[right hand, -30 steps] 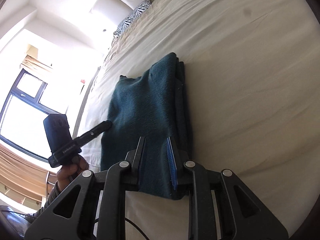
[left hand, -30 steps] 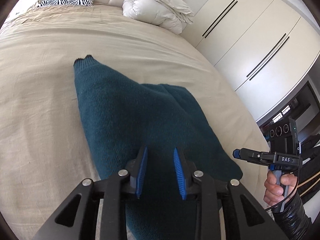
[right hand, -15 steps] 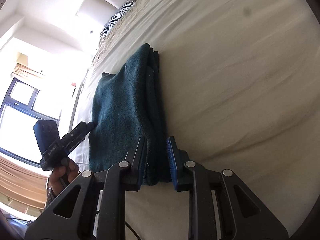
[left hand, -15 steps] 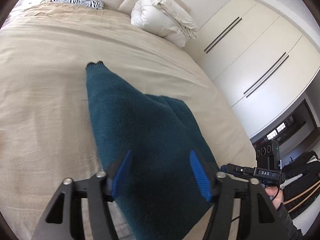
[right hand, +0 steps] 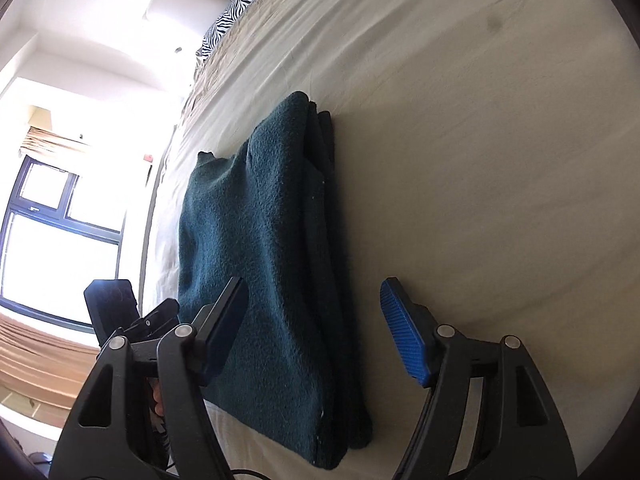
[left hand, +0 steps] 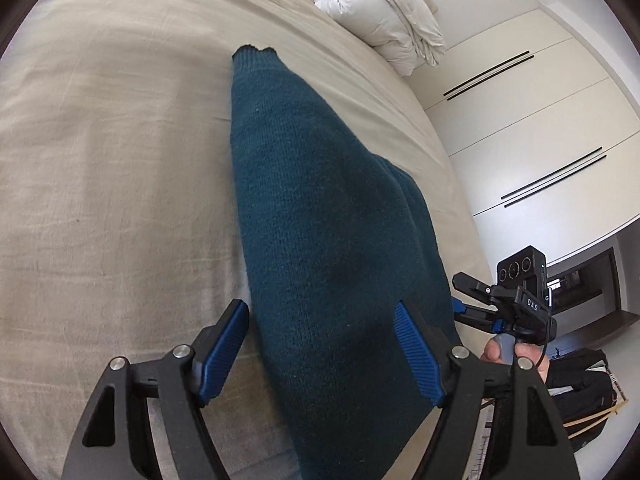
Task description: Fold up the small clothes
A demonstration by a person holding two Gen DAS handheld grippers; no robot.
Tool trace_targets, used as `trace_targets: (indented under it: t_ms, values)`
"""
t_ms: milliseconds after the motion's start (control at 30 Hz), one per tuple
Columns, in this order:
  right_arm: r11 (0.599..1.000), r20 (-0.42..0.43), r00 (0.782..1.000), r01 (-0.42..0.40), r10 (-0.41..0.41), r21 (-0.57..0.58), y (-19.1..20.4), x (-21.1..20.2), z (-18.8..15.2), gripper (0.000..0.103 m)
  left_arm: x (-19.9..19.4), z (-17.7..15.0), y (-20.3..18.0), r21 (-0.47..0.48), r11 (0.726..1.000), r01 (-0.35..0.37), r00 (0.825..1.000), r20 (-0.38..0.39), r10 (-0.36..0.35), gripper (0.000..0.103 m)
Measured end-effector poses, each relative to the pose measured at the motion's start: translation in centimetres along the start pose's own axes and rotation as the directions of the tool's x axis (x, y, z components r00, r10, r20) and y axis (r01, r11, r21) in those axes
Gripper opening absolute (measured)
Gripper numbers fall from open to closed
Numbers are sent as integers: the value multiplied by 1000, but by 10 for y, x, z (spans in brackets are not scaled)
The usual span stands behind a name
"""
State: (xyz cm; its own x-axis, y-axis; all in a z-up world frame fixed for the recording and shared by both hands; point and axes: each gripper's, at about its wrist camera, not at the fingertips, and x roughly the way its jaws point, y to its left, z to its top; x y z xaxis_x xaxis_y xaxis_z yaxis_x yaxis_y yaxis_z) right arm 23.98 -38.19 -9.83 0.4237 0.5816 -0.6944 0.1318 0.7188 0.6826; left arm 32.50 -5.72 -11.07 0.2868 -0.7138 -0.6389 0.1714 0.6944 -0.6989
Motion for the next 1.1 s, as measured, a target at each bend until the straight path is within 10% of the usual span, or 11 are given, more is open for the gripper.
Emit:
trace_targets:
  t_ms: [400,767,1100]
  values:
    - [999,-92,995,32,-35,-29,13,30,22,66,19,3,-12,56,994,-89,992,-84,93,73]
    - [977,-105,977,171,-185,-130,36,45,12,32,32,3,-36,151,958,-244,963,-77,257,52]
    - [779,79,863,487,-499,-395,106,54,-21,22,22,-1,-46,178,943,-281,955,-42,293,41]
